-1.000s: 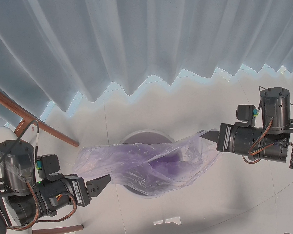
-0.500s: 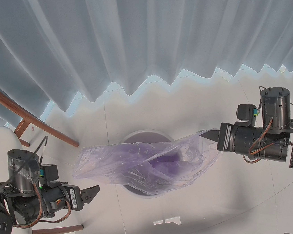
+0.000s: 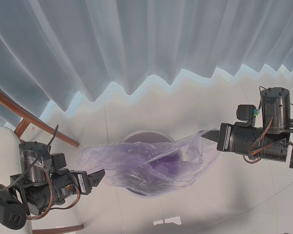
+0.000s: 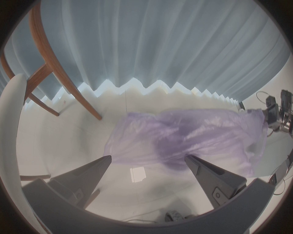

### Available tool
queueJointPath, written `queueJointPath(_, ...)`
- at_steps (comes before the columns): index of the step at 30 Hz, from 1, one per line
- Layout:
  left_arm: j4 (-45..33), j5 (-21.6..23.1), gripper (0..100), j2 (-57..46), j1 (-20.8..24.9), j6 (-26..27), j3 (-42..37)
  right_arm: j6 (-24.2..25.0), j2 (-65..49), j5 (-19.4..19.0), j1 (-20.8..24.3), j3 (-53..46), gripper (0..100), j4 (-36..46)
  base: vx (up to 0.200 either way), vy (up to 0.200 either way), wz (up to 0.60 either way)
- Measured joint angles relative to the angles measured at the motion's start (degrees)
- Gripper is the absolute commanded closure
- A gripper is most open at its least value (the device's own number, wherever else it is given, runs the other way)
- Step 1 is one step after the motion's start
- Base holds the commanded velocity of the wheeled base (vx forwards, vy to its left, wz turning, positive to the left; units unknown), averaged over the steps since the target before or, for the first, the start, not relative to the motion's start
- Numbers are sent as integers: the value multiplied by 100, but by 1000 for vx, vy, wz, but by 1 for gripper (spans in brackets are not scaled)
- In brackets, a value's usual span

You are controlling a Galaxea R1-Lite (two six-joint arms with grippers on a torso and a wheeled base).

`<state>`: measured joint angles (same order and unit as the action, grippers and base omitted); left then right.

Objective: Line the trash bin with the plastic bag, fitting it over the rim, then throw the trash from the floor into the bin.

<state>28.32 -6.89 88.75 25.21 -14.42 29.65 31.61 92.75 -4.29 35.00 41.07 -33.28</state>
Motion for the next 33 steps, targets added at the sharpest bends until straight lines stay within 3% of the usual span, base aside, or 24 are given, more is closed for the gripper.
queueJointPath(33,1630,24,0,858,-501,0,262,6,-210,-9,-157,-30,100,-352,0,0,0)
